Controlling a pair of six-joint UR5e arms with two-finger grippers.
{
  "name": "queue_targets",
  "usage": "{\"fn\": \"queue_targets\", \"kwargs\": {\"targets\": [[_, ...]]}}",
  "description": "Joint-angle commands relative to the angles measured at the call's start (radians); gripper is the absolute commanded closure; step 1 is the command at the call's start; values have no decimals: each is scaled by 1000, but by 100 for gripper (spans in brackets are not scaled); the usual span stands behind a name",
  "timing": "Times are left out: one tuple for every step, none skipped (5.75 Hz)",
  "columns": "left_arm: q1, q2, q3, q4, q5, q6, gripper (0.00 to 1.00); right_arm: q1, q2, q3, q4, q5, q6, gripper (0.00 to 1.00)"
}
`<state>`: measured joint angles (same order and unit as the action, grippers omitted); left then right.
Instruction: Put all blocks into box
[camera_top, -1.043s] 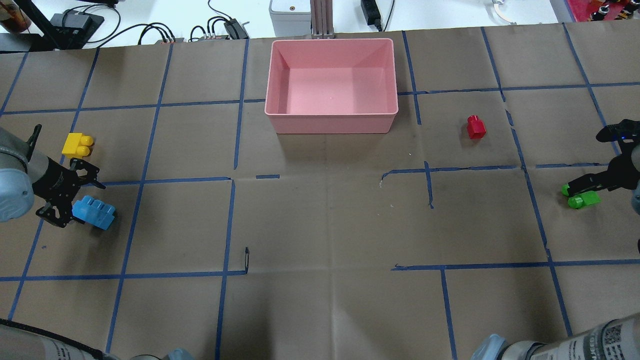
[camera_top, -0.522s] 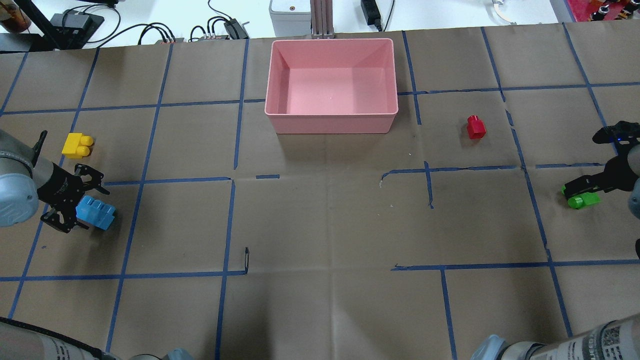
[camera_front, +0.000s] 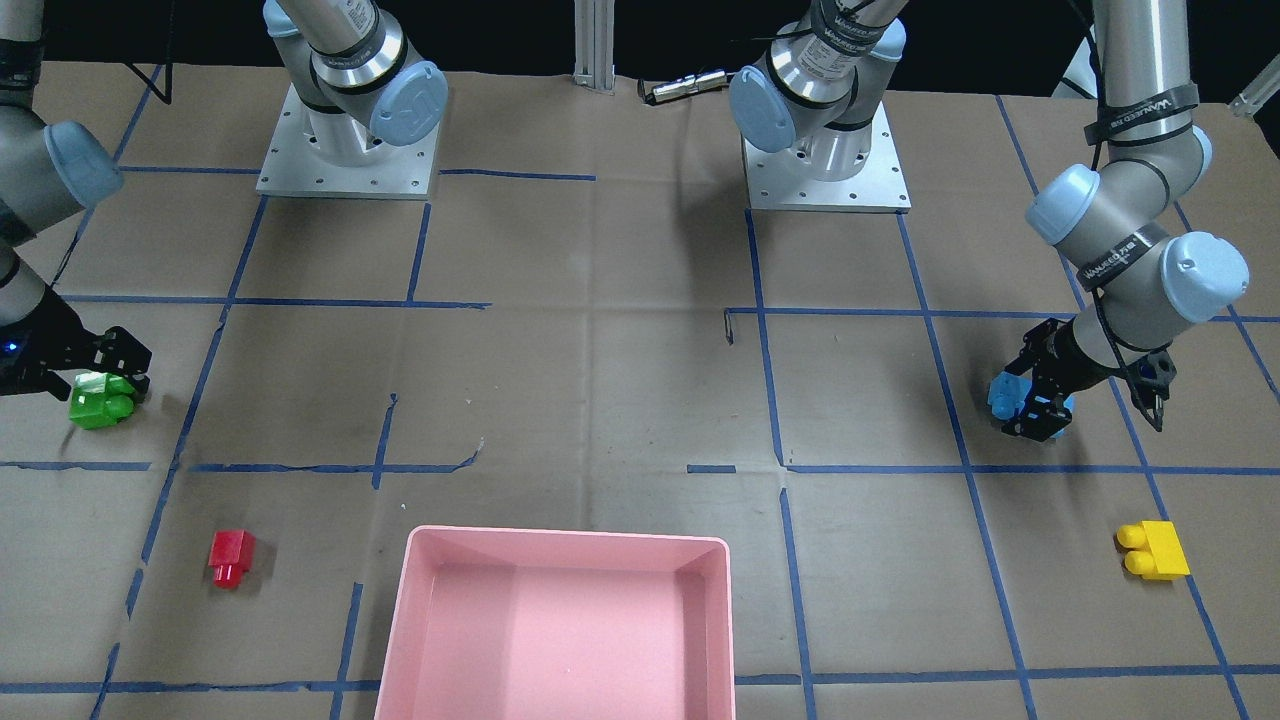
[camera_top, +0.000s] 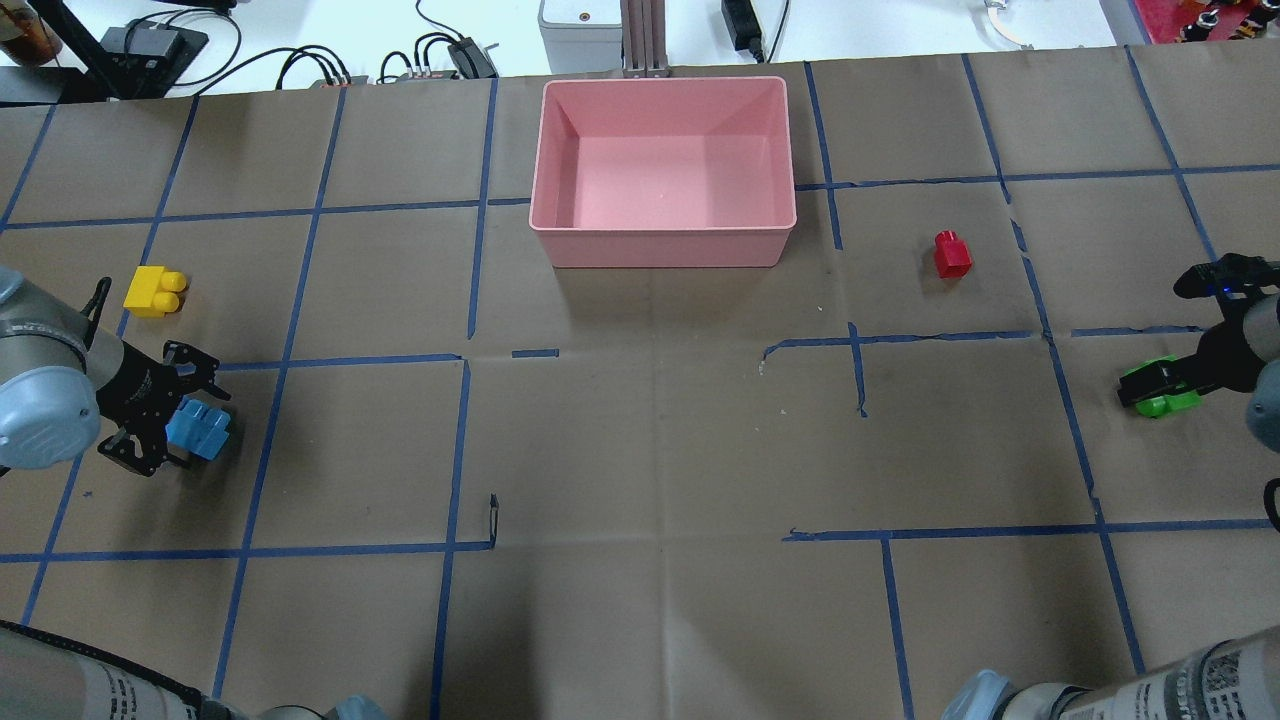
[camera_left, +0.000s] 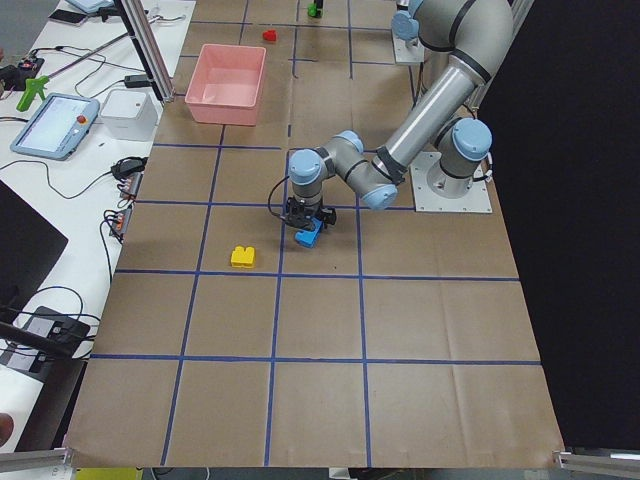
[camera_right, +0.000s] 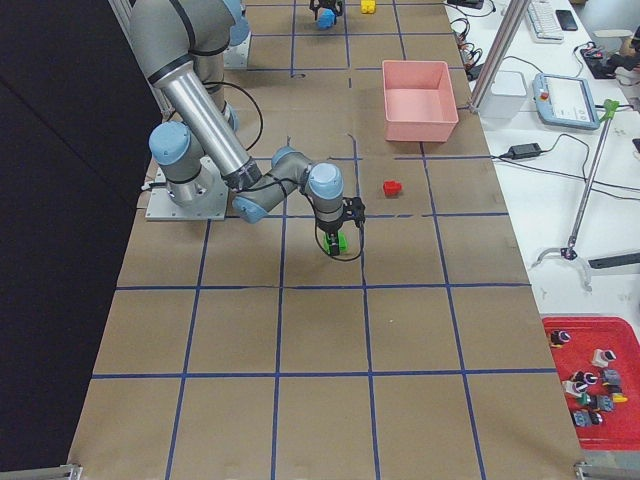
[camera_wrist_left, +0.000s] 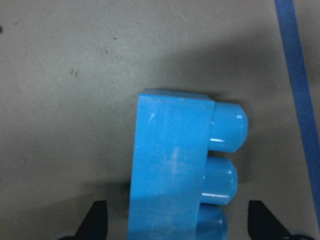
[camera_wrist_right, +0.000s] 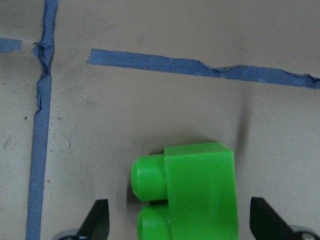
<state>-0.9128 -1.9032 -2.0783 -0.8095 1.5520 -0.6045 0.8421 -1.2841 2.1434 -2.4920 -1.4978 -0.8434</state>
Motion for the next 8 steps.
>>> {"fn": "queue_targets", "kwargs": {"targets": [[3, -5, -3, 12, 3, 6, 12, 0, 0, -7, -4, 4, -17, 17], [8, -2, -2, 12, 8, 20, 27, 0, 2, -8, -5, 5, -17, 17], [8, 0, 0, 12, 14, 22, 39, 0, 2, -8, -19, 8, -17, 17], [8, 6, 0, 10, 16, 23, 51, 0, 9, -8, -42, 8, -17, 17], [8, 12, 1, 6, 14, 26, 59, 5, 11, -7, -42, 8, -16, 17], [8, 18, 7, 0, 13, 28, 73, 5, 14, -4, -41, 10, -14, 16], [8, 26, 13, -2, 10, 38, 86, 5, 19, -2, -41, 10, -14, 16], [8, 58, 41, -43, 5, 102, 95, 5, 22, 1, -41, 8, -16, 16]]}}
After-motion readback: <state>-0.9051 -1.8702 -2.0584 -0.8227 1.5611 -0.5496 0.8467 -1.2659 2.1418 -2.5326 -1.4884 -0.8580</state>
